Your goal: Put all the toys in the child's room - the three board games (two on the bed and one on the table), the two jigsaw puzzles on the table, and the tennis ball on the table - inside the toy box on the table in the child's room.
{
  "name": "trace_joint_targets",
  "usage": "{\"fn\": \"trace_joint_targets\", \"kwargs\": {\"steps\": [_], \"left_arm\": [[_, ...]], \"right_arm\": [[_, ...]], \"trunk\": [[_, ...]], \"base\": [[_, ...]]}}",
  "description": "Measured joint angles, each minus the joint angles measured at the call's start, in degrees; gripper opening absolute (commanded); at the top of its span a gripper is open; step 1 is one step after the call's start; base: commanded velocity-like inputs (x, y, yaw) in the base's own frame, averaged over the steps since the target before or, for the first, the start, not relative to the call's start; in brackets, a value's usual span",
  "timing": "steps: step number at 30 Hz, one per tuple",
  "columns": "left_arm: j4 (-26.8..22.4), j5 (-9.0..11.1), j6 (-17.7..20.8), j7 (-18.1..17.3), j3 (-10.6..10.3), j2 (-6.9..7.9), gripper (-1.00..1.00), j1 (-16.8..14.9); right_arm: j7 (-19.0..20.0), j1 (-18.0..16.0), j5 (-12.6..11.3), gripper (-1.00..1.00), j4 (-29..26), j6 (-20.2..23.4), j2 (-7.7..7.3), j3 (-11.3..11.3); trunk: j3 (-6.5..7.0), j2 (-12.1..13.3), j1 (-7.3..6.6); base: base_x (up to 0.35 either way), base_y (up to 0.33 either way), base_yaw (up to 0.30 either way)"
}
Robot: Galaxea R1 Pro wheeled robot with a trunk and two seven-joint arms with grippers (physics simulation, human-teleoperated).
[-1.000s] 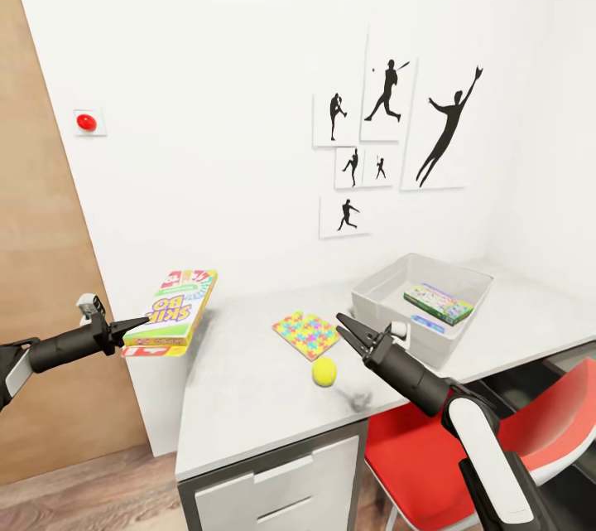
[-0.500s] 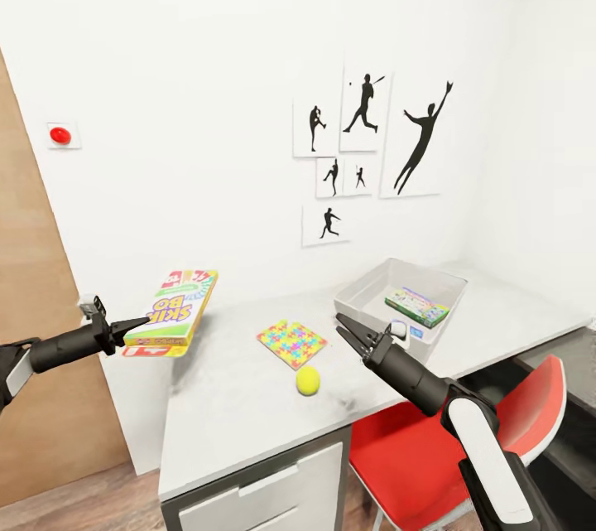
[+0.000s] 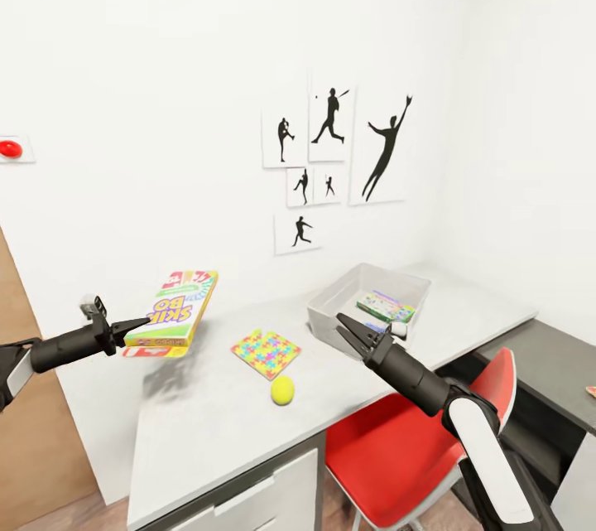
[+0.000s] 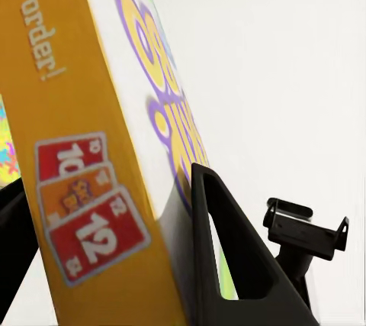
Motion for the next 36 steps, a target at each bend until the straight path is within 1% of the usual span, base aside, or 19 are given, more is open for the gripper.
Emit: {"fn": "trace_joint_targets", "kwargs": {"steps": [14, 32, 36], "left_arm": [[0.0, 0.1, 0.0, 0.0, 0.1, -0.24, -1.0, 0.0], [0.0, 0.1, 0.0, 0.0, 0.1, -0.35, -1.0, 0.0], [0.0, 0.1, 0.0, 0.1, 0.1, -0.4, -1.0, 0.0]], "right_arm": [[0.1, 0.0, 0.0, 1.0, 0.0, -0.1, 0.05, 0.1], [-0.3, 0.0, 0.0, 1.0, 0.0, -0.1, 0.08, 0.1], [-0.3, 0.0, 0.0, 1.0, 0.0, -0.1, 0.07, 0.1]], "trunk": [[2.57, 5.6, -3.08], [5.8, 12.8, -7.03], [6.58, 14.4, -7.91]], "base": [[0.0, 0.0, -0.141], [0.0, 0.0, -0.008], [0.0, 0.0, -0.12]]}}
